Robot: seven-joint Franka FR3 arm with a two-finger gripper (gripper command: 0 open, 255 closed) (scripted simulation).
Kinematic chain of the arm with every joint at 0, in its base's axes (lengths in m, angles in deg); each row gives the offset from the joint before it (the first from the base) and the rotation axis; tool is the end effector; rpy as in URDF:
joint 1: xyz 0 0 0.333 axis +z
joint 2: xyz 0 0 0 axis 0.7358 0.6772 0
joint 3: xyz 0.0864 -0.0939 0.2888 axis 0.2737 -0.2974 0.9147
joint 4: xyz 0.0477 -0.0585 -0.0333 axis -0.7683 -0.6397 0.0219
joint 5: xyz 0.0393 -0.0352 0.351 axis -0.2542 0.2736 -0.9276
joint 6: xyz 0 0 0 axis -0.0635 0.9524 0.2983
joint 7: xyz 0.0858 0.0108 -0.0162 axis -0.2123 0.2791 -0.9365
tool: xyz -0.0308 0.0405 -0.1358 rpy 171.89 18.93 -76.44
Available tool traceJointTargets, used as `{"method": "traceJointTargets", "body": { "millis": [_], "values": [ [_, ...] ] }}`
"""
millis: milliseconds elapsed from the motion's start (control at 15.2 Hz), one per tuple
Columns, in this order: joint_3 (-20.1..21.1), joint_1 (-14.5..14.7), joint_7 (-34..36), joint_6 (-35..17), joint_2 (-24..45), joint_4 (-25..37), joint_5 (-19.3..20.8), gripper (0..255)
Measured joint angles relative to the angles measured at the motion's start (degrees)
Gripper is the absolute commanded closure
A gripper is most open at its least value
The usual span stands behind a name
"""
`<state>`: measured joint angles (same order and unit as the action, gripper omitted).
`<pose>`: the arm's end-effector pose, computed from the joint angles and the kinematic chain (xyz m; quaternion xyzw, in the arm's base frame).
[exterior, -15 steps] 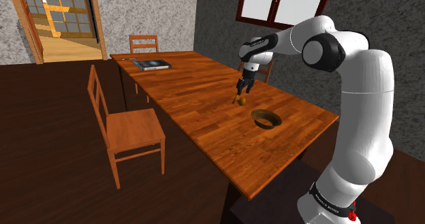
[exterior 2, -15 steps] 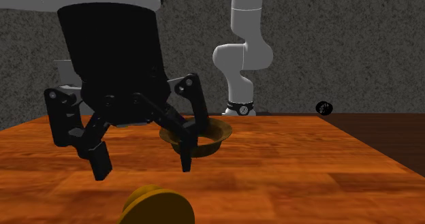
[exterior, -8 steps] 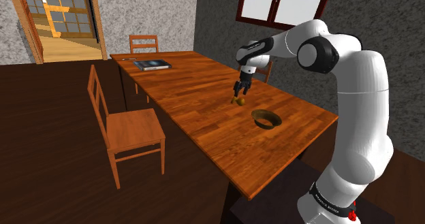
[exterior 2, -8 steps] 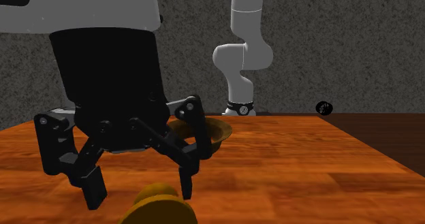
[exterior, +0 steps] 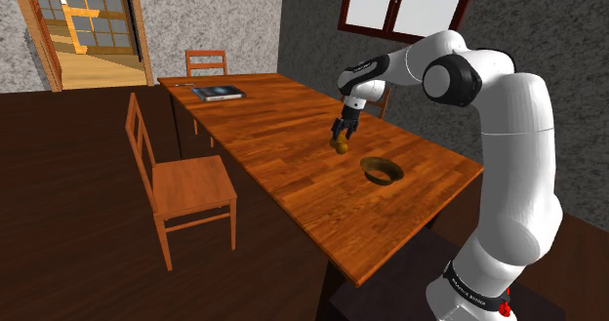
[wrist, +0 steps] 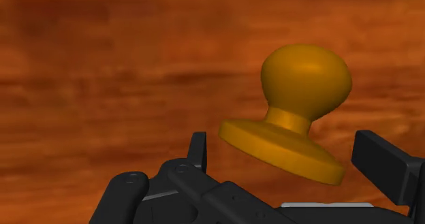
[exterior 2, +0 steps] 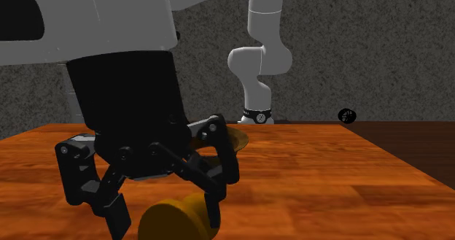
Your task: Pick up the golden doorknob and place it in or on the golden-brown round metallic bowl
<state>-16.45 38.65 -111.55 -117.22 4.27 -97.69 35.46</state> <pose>0.5816 -0.2557 0.3131 -0.9955 0.0535 -0.0222 0.0755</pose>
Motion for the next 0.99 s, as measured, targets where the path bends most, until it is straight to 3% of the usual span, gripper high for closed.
{"method": "traceJointTargets", "body": {
  "millis": [66,330,990],
  "values": [
    [-0.7,0.4,-0.1,0.3,0.5,0.1,2.2,255],
    [-1.4,0.7,-0.4,0.9,0.8,0.7,4.3,255],
    [-1.7,0.9,0.0,1.8,0.1,0.6,4.9,255]
  ]
}}
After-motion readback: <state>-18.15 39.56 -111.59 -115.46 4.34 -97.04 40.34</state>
